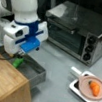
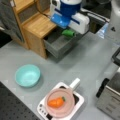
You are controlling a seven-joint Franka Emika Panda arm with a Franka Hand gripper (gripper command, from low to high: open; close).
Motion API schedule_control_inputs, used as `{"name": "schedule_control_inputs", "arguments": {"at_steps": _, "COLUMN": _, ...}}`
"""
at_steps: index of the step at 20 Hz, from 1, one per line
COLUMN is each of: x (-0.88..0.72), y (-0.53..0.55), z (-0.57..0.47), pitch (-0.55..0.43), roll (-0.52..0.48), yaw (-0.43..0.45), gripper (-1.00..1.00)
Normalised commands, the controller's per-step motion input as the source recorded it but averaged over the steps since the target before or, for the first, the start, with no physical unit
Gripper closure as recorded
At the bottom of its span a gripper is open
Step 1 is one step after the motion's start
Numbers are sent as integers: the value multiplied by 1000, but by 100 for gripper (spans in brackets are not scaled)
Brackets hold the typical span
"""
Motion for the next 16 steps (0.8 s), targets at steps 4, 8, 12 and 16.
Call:
{"name": "schedule_control_inputs", "arguments": {"at_steps": 4, "x": 435, "y": 49, "z": 277, "pitch": 180, "roll": 58, "yaw": 33, "gripper": -100}}
{"name": "schedule_control_inputs", "arguments": {"at_steps": 8, "x": 493, "y": 82, "z": 256, "pitch": 204, "roll": 65, "yaw": 22, "gripper": -100}}
{"name": "schedule_control_inputs", "arguments": {"at_steps": 12, "x": 665, "y": 131, "z": 277, "pitch": 233, "roll": 103, "yaw": -12, "gripper": -100}}
{"name": "schedule_control_inputs", "arguments": {"at_steps": 16, "x": 865, "y": 213, "z": 267, "pitch": 236, "roll": 134, "yaw": -65, "gripper": -100}}
